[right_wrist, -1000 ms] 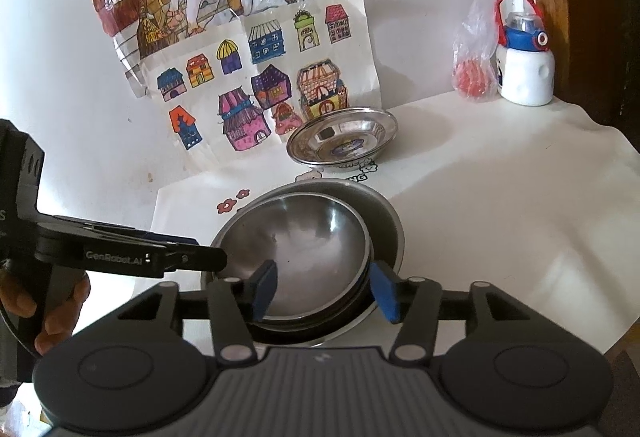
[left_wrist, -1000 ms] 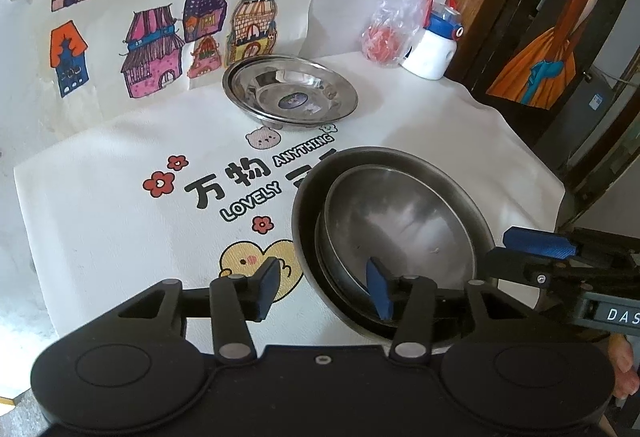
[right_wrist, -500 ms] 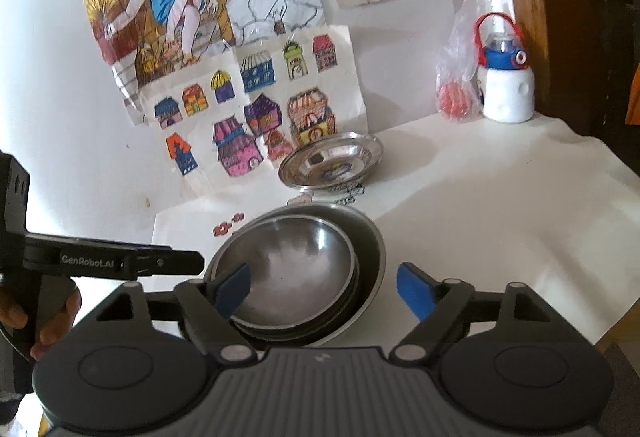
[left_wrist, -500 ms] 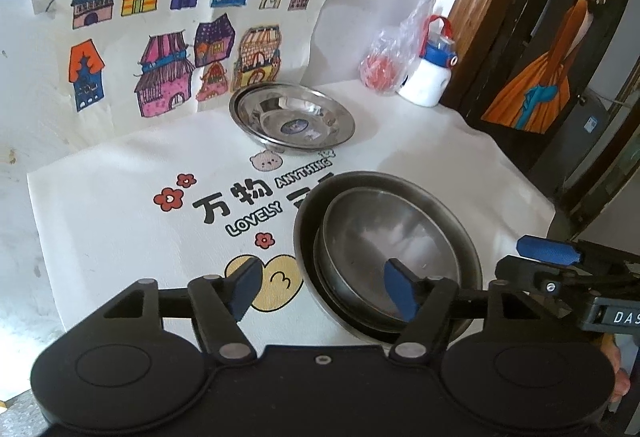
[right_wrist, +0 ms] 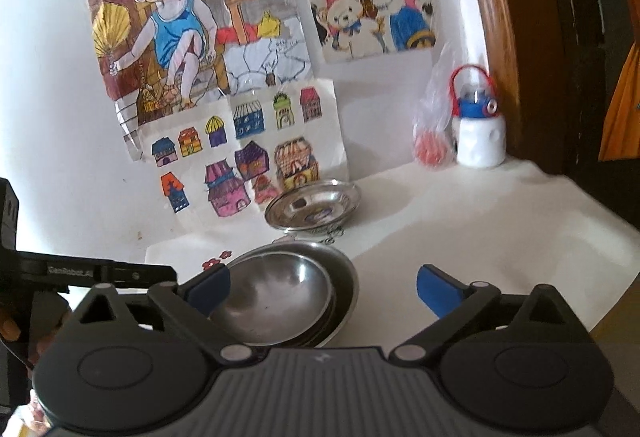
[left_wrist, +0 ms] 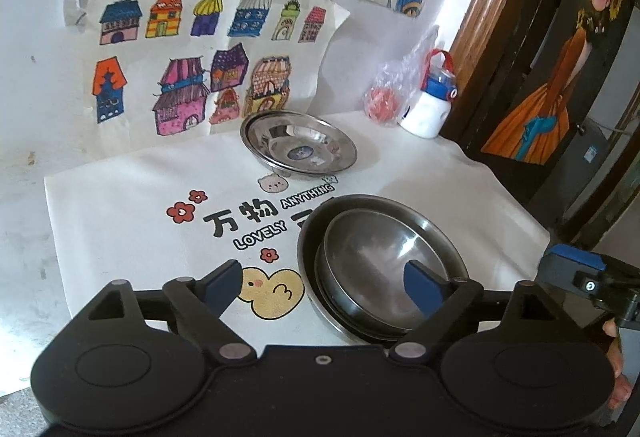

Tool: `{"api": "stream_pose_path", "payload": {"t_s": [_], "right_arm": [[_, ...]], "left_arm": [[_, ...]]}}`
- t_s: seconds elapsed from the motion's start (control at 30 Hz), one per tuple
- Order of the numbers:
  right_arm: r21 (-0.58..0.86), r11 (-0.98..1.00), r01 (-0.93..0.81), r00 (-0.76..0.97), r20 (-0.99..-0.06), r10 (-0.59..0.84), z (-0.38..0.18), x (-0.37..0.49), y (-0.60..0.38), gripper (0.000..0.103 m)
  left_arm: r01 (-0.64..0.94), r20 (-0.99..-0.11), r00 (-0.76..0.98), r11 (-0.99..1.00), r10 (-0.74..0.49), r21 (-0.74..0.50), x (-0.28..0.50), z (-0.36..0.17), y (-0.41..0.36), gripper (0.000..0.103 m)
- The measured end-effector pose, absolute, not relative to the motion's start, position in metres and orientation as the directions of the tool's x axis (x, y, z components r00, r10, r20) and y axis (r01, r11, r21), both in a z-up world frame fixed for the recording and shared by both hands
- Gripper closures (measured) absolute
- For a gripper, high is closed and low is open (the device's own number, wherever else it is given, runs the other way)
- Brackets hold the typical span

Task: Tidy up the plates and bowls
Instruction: 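Open both grippers and release the small bowl rim, then move both grippers to the rim of the nested bowl stack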

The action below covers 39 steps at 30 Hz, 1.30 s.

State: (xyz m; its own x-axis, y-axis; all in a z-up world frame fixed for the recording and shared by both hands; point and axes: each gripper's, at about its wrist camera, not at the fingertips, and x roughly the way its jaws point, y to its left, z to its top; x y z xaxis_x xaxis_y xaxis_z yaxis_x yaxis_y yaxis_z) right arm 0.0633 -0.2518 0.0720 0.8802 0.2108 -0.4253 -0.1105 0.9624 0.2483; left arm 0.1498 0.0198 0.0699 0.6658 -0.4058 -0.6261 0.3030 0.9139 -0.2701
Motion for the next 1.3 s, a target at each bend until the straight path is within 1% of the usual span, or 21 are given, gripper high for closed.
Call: {"api": "stream_pose_path", "payload": {"t_s": [0.07, 0.2, 0.37, 0.47, 0.67, 0.77, 0.9, 1.17, 1.3], "right_arm": [[0.231, 0.967, -0.11, 0.891, -0.409, 0.199, 0.071, 0.058, -0.251, 0.0], [0.189, 0.977, -0.096, 0.906, -0.39, 0.164, 0.066, 0.047, -0.248, 0.0], [0.139, 0.988, -0.063, 0.926, -0.361, 0.11, 0.056, 0.033, -0.239, 0.0], [0.131, 0.991, -0.029, 0.939, -0.337, 0.071, 0.046, 0.024, -0.234, 0.0], [0.152, 0.987, 0.05, 0.935, -0.355, 0.007, 0.019, 0.013, -0.229, 0.0], [0.173, 0.981, 0.086, 0.931, -0.363, -0.017, 0.009, 0.011, -0.229, 0.0], [0.229, 0.969, 0.094, 0.924, -0.383, 0.001, -0.001, 0.016, -0.231, 0.0], [0.212, 0.967, 0.142, 0.913, -0.406, -0.045, -0.001, 0.044, -0.233, 0.0], [0.228, 0.962, 0.153, 0.908, -0.415, -0.047, 0.002, 0.06, -0.238, 0.0]], "left_arm": [[0.293, -0.609, 0.687, 0.918, -0.396, -0.266, 0.145, 0.07, 0.022, 0.005], [0.268, -0.578, 0.73, 0.931, -0.365, -0.248, 0.135, 0.067, 0.027, 0.002], [0.218, -0.558, 0.764, 0.944, -0.323, -0.248, 0.124, 0.057, 0.035, 0.001], [0.177, -0.536, 0.799, 0.959, -0.272, -0.223, 0.115, 0.05, 0.037, 0.001], [0.114, -0.506, 0.842, 0.978, -0.188, -0.174, 0.096, 0.033, 0.037, 0.001], [0.092, -0.507, 0.847, 0.984, -0.158, -0.151, 0.093, 0.029, 0.036, 0.001], [0.084, -0.514, 0.845, 0.986, -0.147, -0.143, 0.093, 0.025, 0.035, 0.001], [0.049, -0.546, 0.829, 0.988, -0.122, -0.146, 0.107, 0.017, 0.037, 0.001], [0.043, -0.561, 0.82, 0.989, -0.117, -0.142, 0.119, 0.016, 0.037, 0.001]]}}
